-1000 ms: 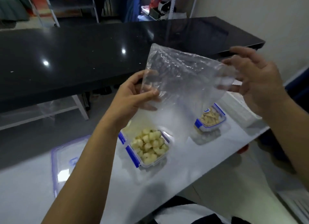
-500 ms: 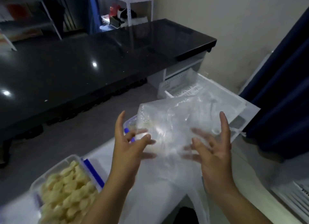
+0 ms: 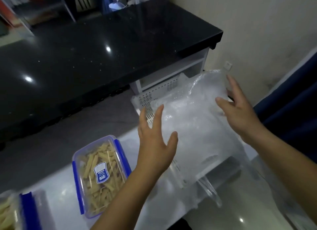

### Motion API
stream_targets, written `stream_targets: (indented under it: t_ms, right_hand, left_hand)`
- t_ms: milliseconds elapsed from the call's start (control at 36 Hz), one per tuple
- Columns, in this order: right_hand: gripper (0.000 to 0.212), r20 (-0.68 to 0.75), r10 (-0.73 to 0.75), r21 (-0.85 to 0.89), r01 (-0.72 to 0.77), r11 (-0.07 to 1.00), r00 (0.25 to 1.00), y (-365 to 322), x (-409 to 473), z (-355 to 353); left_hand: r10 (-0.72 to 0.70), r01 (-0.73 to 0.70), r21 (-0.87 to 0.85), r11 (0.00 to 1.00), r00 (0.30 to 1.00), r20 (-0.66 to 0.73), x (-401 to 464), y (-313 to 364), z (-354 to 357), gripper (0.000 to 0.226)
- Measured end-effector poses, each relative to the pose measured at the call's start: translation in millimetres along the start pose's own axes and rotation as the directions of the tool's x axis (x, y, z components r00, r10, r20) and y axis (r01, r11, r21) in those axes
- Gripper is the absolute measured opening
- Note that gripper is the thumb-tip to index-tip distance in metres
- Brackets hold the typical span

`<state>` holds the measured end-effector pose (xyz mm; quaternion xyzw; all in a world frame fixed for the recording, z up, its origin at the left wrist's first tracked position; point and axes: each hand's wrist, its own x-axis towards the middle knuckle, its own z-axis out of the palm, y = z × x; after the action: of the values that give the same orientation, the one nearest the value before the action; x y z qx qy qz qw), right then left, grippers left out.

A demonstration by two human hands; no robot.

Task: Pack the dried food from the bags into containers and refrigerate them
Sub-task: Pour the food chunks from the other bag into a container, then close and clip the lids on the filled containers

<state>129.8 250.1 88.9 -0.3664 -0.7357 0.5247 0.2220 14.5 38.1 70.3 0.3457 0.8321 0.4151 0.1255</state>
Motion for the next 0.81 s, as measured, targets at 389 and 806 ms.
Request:
stream_targets:
  t_ms: [389,806]
  right_hand:
    - [0.066,0.546,-0.046,-0.734,0.504,0.456,0.837,85,36,36]
    - [0.079,0.541,0.057,-0.733,0.438,0.520,0.839,31,11,26]
  left_hand:
    - [-0.253,-0.181,0.715,0.675,0.854,0.454,56,-45,94,0.073]
    - [-0.073,-0.198,0.611,0.766,0.918,0.389,26,-29,45,0.076]
